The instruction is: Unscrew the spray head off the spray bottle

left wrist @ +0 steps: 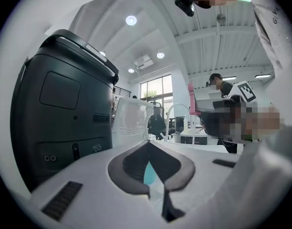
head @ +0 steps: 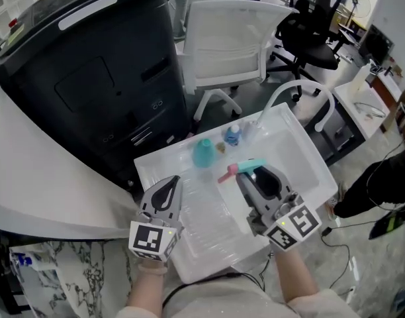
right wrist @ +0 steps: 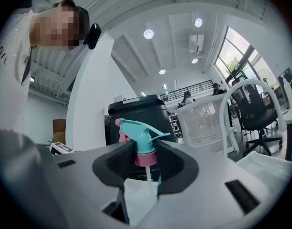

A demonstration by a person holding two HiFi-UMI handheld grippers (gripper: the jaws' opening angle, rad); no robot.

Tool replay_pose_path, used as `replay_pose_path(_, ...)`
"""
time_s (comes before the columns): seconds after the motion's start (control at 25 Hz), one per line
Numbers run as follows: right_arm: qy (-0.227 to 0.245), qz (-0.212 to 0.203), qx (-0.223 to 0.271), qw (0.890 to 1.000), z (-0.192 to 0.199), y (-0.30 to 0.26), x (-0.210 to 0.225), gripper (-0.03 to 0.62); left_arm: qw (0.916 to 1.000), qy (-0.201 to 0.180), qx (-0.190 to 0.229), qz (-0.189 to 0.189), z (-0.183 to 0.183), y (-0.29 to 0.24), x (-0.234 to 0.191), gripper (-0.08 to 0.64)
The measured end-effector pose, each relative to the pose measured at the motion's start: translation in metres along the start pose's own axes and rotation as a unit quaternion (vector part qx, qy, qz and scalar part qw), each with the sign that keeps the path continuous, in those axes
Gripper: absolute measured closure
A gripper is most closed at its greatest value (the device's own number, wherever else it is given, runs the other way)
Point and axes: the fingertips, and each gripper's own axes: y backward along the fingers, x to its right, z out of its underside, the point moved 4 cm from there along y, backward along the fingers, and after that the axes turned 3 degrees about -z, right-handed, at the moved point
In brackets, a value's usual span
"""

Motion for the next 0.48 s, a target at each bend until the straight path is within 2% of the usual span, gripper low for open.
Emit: replay_pose_path(0.48,-0.011,-0.013,-0.005,1.000,0.005,0.010,-0.002,0.451,0.9996,0.007,0.009,-0.027,-0.008,0.016,0.002,0.555)
